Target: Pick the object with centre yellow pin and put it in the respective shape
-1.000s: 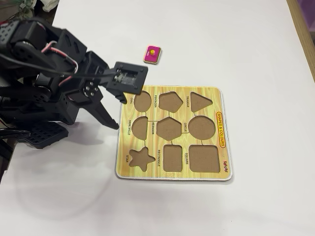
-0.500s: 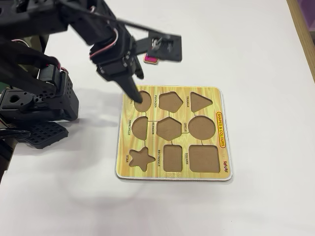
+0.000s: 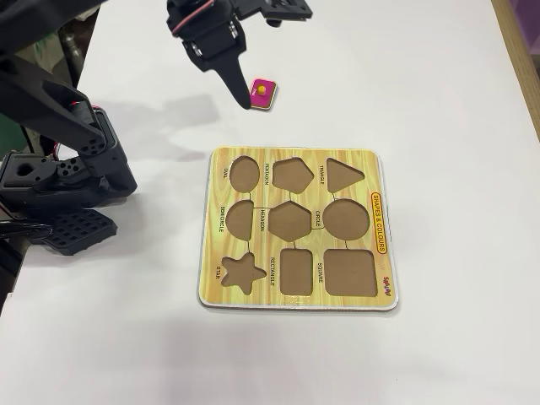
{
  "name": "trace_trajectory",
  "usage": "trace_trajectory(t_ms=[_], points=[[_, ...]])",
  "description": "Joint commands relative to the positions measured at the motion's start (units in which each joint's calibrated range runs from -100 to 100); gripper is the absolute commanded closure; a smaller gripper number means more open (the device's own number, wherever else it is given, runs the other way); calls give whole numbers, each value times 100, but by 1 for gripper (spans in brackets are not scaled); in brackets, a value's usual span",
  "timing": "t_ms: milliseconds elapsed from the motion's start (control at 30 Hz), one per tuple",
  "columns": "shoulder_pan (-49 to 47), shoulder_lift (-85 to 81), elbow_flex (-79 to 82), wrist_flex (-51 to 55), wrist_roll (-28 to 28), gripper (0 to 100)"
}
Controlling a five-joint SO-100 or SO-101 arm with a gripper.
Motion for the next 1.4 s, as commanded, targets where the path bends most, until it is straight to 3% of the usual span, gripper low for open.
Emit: trace_trajectory(t_ms=[0,500,967,1367], points=[[-576,260,-621,195,4,77],[-1289,1657,-701,91,9,77],[-2119,3113,-2689,91,4,77],[-2148,4168,-3534,91,4,77]])
